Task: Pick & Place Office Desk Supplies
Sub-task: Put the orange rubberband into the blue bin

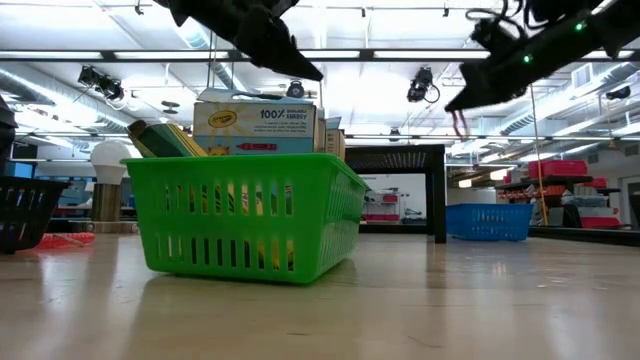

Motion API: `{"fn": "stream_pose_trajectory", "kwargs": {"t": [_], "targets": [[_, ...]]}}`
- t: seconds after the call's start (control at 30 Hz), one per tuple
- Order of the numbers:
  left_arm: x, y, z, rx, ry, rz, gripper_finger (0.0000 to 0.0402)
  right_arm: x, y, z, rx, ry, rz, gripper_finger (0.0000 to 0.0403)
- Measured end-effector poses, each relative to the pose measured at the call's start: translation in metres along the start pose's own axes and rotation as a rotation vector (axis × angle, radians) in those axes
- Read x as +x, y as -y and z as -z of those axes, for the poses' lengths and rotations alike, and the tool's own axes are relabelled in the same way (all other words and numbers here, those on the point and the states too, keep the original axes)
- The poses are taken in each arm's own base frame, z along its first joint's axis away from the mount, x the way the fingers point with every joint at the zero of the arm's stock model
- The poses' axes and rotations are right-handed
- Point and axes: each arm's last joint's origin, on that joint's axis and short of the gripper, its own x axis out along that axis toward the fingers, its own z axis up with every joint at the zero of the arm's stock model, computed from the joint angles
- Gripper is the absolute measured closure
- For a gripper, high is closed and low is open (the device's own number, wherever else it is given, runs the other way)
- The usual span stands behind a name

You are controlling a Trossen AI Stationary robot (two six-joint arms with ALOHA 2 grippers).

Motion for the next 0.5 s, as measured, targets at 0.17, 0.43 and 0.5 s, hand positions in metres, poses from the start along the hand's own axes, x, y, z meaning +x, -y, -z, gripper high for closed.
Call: {"fn": "stream_pose_trajectory", "kwargs": {"t": [0.17, 0.43, 0.5], "targets": [[0.0, -0.003, 0.002, 0.0, -0.05, -0.088, 0.0253, 0.008, 0.012, 0.011, 0.039, -0.099, 0.092, 0.0403], [0.0, -0.002, 0.002, -0.002, -0.051, -0.088, 0.0253, 0.021, 0.037, 0.023, 0.125, -0.209, 0.202, 0.0403], [0.0, -0.002, 0.002, -0.004, -0.051, -0.089, 0.0253, 0.024, 0.042, 0.025, 0.145, -0.232, 0.192, 0.0403]]}}
